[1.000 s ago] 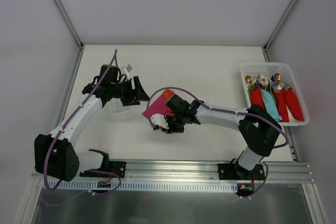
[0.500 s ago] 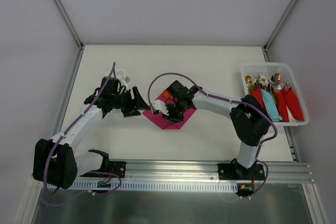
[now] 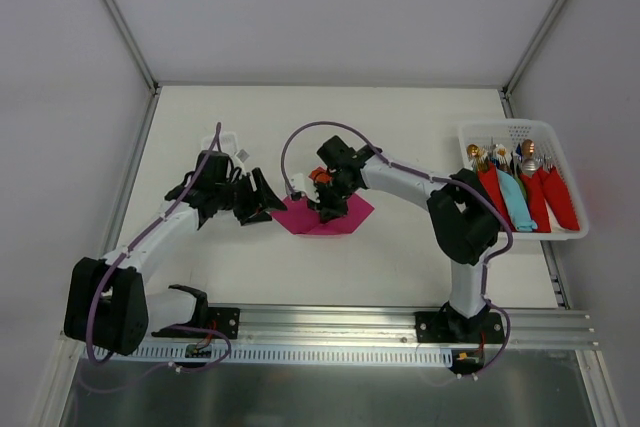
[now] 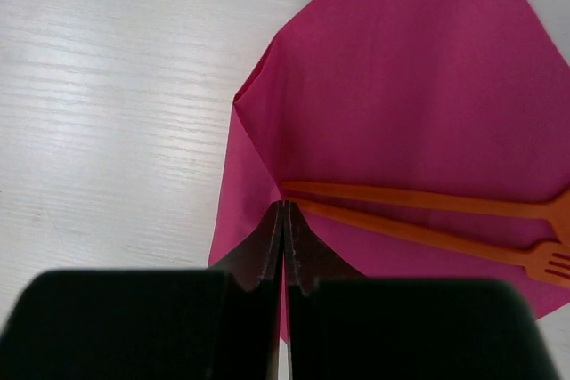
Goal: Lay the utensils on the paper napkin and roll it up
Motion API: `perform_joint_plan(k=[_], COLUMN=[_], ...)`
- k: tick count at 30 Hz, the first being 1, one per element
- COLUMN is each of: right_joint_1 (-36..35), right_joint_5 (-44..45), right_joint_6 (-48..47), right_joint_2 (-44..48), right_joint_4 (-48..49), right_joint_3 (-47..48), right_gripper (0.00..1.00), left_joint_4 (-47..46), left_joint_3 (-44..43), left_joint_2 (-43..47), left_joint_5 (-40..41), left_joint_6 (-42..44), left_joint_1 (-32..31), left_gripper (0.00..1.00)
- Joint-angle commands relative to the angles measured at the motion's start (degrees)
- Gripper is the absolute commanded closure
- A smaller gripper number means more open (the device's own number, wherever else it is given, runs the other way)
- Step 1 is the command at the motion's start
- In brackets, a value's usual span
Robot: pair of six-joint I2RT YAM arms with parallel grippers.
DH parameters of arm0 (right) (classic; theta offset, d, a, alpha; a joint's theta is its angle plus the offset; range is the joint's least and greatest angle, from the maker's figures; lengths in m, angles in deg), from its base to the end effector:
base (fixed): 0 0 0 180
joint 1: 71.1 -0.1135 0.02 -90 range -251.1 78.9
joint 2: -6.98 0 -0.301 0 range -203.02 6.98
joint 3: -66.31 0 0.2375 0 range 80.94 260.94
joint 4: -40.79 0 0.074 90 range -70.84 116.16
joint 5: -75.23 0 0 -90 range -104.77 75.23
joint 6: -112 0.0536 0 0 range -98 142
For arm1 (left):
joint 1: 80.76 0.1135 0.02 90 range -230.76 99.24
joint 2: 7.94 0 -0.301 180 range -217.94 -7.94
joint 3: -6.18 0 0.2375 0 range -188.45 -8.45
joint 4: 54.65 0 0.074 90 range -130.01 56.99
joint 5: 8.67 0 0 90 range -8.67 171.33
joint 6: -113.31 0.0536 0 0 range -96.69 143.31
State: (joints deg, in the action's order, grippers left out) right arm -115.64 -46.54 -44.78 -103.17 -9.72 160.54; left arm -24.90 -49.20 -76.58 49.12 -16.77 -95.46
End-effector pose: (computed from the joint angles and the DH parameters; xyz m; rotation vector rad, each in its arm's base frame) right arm 0.2652 0.3006 0.2213 -2.2089 1.3242 0.6144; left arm 0.2141 -0.0857 0.2579 -0.2366 2.4406 -1.1103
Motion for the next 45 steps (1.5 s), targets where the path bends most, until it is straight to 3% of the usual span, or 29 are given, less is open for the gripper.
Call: perform_joint_plan(k=[1, 10, 23, 45], right_joint_1=[0.85, 3.40, 5.07, 5.86], right_joint_5=[-1.72, -2.33, -2.68, -2.86], right_joint_6=[-2.03, -3.00, -3.53, -2.56], right_joint_2=[-1.73, -5.60, -8.15, -11.32], right_joint_4=[-2.97, -4.38, -4.46, -4.38], right_joint_3=[4.07, 9.17, 12.96, 15.51], right_gripper=[1.00, 1.00, 1.00, 1.00], left_joint_4=[-4.29, -12.03, -14.41, -20.03], left_joint_3=[2.43, 9.28, 7.01, 0.85], left_joint_2=[2.37, 7.03, -1.40, -16.16], left_joint_5=[2.14, 3.46, 8.03, 7.77], left_joint_6=[-3.42, -9.14, -10.02, -12.31], left_joint_1=[-0.51, -0.86, -7.62, -12.11], left_gripper=[0.42, 0.58, 0.75, 0.86])
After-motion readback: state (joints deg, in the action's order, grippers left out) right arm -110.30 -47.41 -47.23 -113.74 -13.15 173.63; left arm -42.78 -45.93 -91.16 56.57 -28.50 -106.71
